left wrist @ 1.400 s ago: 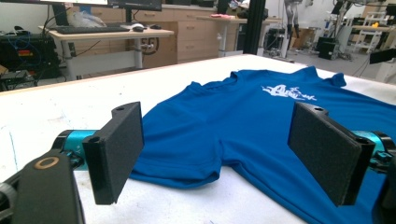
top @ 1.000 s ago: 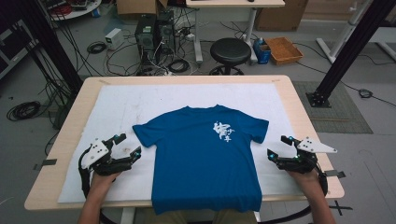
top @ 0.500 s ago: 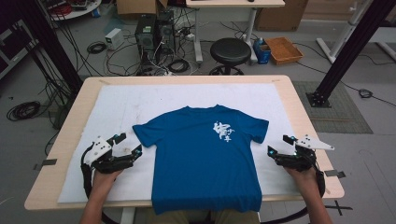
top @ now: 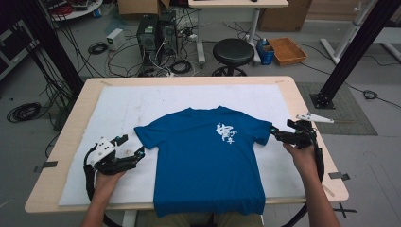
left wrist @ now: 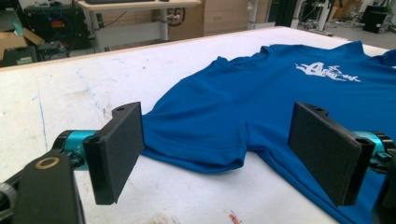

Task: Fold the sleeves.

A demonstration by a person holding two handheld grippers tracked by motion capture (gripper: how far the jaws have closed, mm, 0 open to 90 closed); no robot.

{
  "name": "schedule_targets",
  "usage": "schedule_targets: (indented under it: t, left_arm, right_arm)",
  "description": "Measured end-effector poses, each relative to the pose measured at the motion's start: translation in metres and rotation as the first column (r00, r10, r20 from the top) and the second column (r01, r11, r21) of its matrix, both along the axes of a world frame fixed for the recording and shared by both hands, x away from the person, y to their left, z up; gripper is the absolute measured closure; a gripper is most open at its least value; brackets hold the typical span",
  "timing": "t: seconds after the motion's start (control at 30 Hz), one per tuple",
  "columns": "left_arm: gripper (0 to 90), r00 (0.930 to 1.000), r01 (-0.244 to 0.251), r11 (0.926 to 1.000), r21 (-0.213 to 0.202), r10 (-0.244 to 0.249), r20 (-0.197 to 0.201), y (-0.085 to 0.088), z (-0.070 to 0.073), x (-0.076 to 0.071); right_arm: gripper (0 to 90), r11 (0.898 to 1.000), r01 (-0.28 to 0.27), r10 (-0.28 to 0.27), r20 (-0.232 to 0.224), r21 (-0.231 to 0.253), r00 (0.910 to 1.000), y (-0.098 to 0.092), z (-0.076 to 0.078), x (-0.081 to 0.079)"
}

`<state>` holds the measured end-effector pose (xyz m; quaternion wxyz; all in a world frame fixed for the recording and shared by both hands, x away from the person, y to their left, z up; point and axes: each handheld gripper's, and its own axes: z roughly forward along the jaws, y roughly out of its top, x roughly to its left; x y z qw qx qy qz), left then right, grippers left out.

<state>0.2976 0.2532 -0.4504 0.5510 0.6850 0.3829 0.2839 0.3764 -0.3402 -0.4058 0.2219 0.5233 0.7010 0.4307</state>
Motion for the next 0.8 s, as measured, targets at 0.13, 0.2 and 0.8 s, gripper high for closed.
schedule_targets:
  t: [0.13, 0.2, 0.8]
  left_arm:
    - [18.6, 0.9998, -0.004, 0.9999, 0.011, 0.004, -0.02, -0.002, 0.0, 0.002]
    - [18.6, 0.9998, -0.002, 0.9998, 0.018, 0.002, -0.021, -0.002, 0.0, 0.002]
    - [18.6, 0.9961, -0.032, 0.9995, 0.003, 0.032, -0.082, -0.001, 0.001, 0.008]
  right_arm:
    - [24.8, 0.999, 0.032, -0.034, -0.065, -0.032, 0.9973, 0.002, -0.008, 0.016]
    - [27.4, 0.997, 0.052, -0.058, -0.097, -0.061, 0.9936, 0.005, -0.015, 0.024]
    - [85.6, 0.961, -0.041, -0.026, -0.233, -0.275, 0.9721, 0.043, -0.029, 0.052]
